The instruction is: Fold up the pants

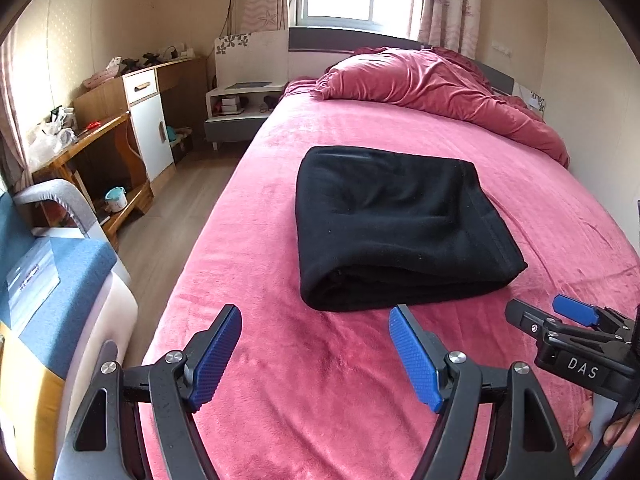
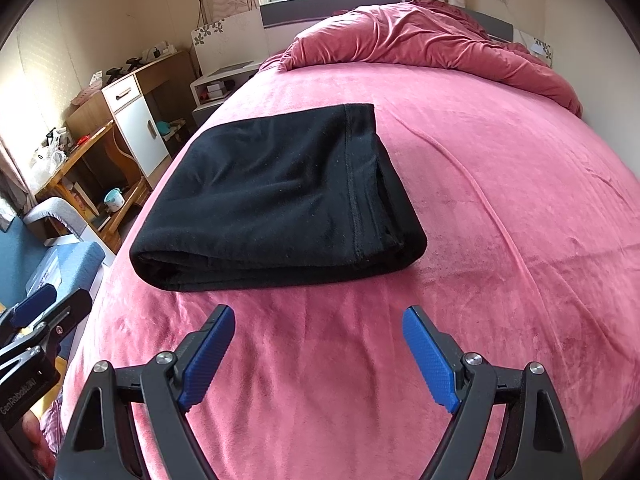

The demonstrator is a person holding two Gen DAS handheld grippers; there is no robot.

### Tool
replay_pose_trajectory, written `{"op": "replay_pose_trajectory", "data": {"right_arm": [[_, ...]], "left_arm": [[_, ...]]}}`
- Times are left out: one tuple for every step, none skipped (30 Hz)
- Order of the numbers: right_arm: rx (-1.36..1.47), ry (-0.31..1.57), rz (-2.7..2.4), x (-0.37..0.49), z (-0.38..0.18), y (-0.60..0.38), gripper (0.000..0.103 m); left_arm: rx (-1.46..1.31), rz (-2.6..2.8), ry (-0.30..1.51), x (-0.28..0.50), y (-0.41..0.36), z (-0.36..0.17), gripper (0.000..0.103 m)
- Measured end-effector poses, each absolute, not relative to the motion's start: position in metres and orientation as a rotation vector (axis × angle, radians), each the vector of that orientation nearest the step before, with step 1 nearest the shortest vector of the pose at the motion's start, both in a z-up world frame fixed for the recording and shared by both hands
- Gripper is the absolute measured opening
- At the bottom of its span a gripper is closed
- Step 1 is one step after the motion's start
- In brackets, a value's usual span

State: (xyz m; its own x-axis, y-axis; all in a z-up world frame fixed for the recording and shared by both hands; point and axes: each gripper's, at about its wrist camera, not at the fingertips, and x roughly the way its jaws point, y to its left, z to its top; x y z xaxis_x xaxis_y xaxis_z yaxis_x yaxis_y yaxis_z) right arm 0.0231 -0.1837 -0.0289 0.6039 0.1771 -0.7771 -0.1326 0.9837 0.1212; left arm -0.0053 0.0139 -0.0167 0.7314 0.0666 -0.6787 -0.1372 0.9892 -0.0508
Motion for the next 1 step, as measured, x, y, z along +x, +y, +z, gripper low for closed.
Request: {"op": "replay_pose_trajectory", "data": {"right_arm": [[0.056,0.907,0.174,0.0235,-0.0302,-0.1861,0.086]], "left_arm": [[-0.103,0.111,0.747,-0.0049,0.0135,-0.0188,0.078]]}}
